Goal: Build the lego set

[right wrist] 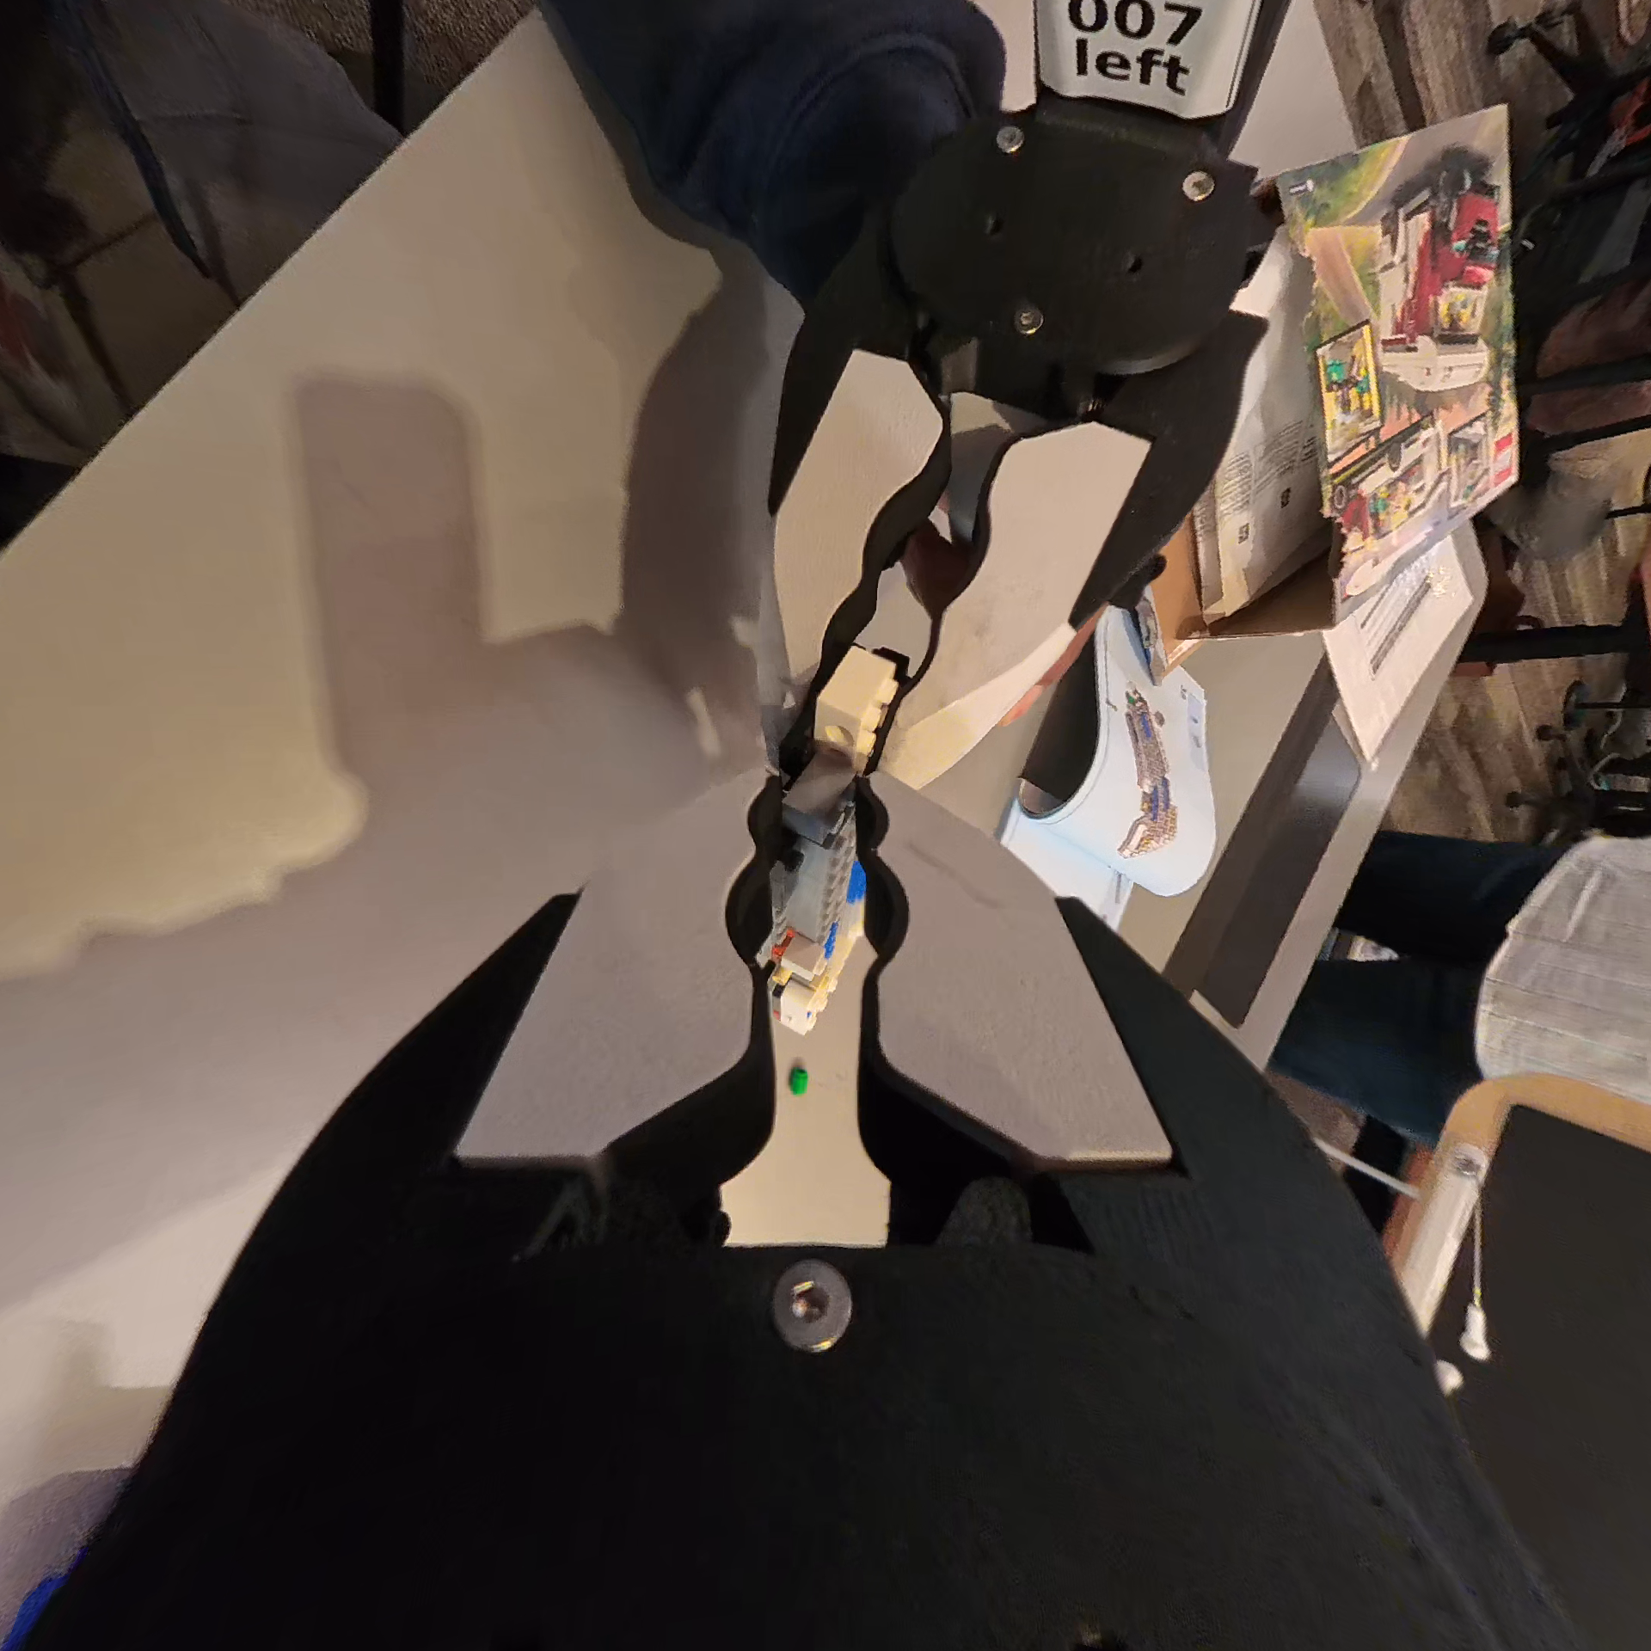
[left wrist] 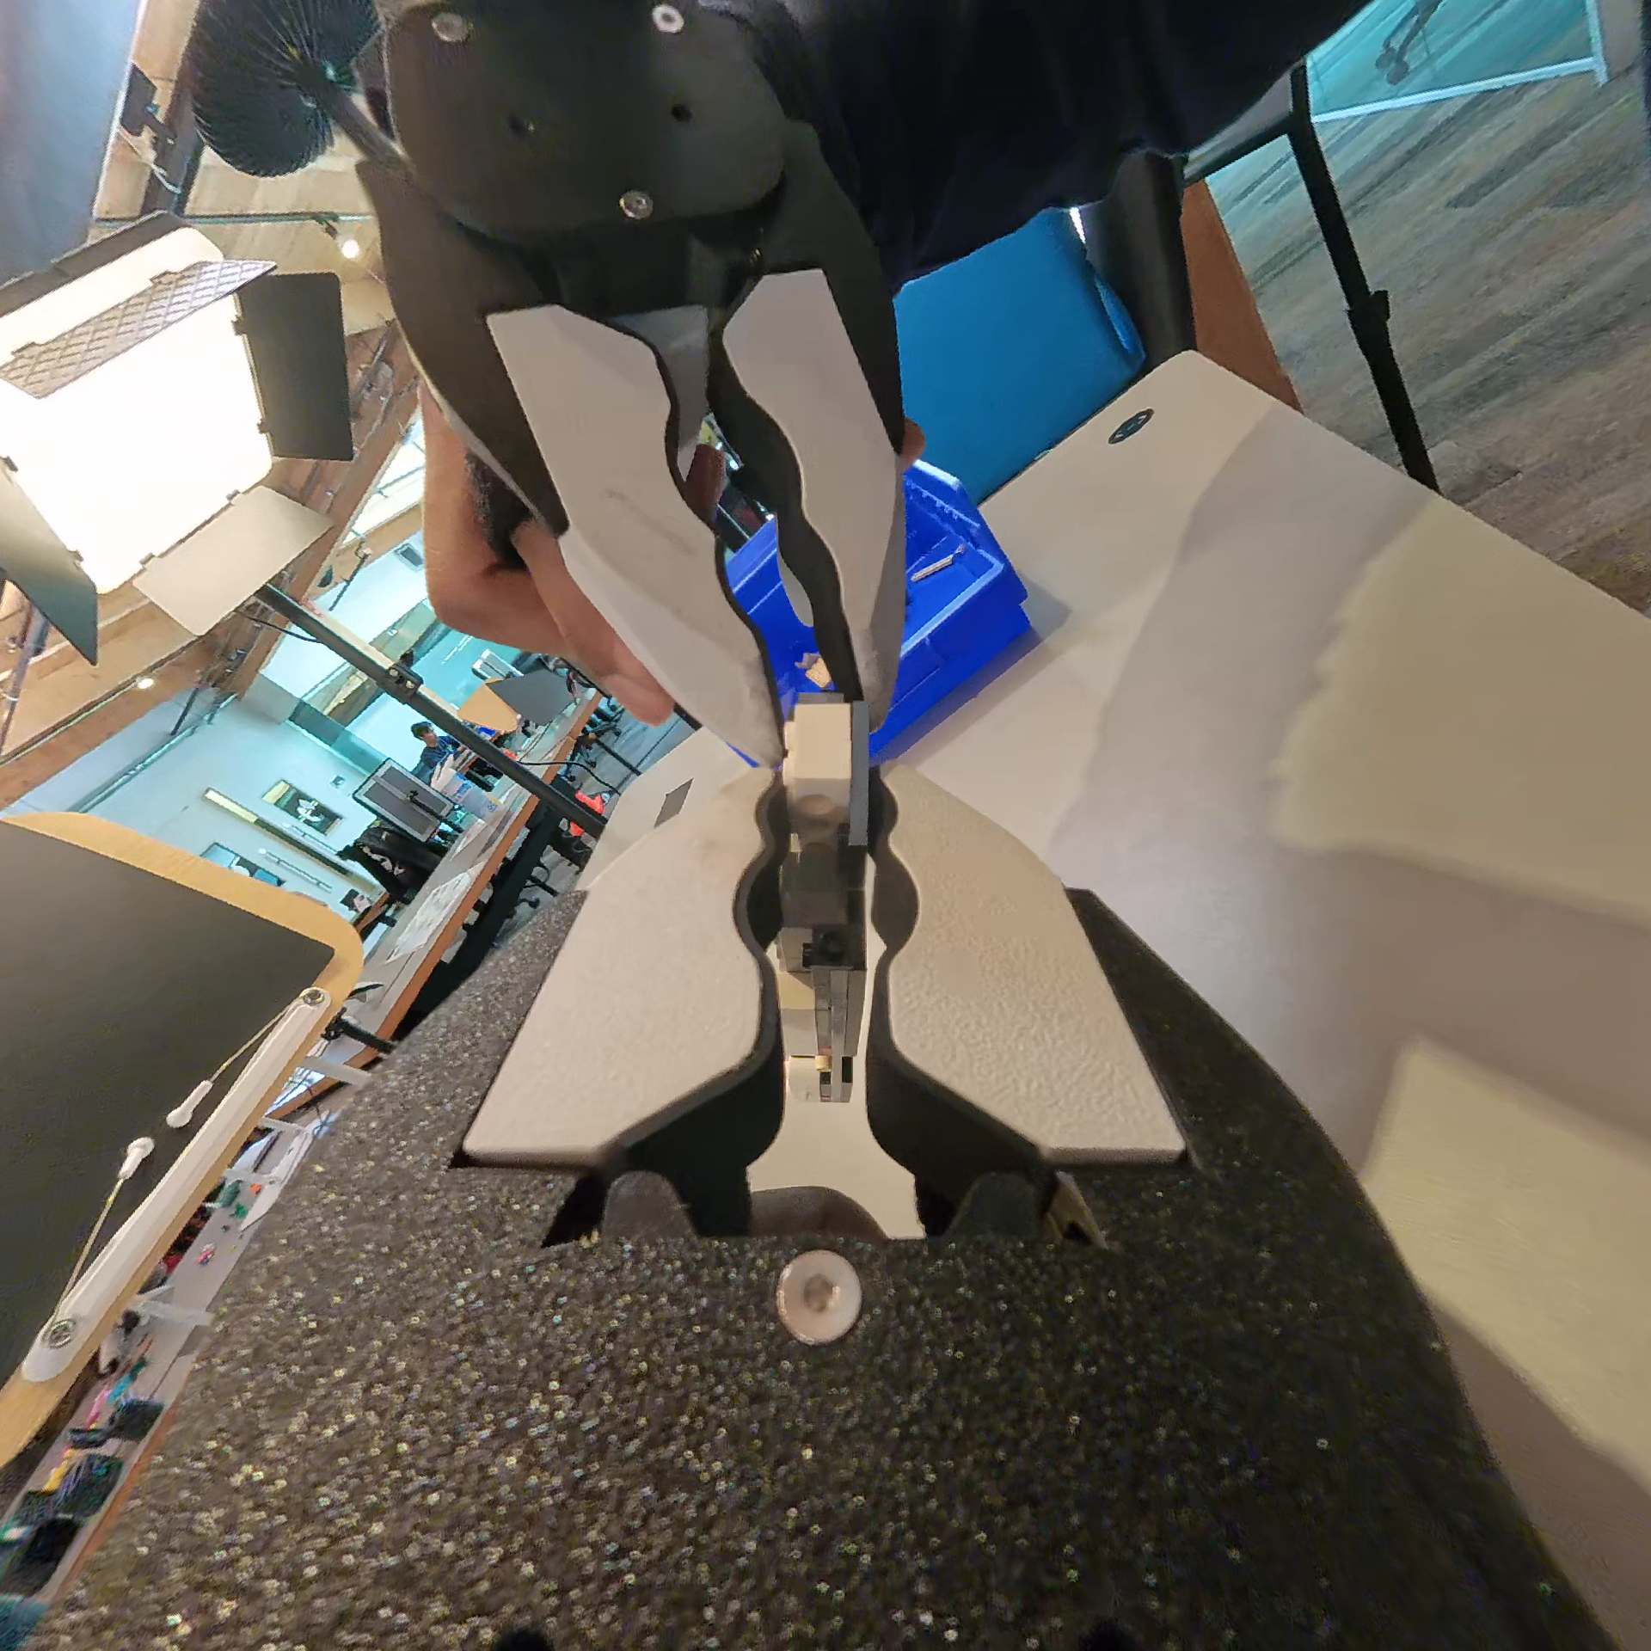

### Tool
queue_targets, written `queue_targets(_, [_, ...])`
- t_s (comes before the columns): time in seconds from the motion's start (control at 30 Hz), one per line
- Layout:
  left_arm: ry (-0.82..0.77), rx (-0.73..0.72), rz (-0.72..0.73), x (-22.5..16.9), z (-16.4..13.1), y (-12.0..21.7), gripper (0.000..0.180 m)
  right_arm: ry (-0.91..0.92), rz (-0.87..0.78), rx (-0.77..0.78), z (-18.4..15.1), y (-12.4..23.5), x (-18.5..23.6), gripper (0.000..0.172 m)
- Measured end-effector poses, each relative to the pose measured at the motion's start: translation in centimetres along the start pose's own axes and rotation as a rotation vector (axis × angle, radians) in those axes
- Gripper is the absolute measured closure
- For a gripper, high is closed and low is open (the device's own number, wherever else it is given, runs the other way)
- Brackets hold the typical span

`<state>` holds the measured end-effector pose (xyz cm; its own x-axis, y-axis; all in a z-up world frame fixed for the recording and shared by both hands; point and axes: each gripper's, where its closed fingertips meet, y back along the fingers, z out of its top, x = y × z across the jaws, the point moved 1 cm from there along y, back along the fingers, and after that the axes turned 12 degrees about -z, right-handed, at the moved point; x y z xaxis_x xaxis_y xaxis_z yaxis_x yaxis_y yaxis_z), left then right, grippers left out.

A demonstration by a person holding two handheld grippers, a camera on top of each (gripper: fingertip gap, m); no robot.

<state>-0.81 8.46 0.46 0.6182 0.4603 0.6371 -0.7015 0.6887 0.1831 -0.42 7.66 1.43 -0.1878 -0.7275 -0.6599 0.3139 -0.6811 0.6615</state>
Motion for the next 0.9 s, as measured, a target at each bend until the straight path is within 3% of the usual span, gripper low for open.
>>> queue_targets(0.37, [0.03, -0.055, 0.052, 0.9, 0.5, 0.7, 0.165, -0.033, -0.077, -0.027, 0.3, 0.3, -0.6, 0.143])
queue_targets(0.9, [0.024, -0.071, 0.078, 1.2, 0.6, 1.0, 0.165, -0.252, -0.38, -0.188, 0.5, 0.9, -1.9, 0.142])
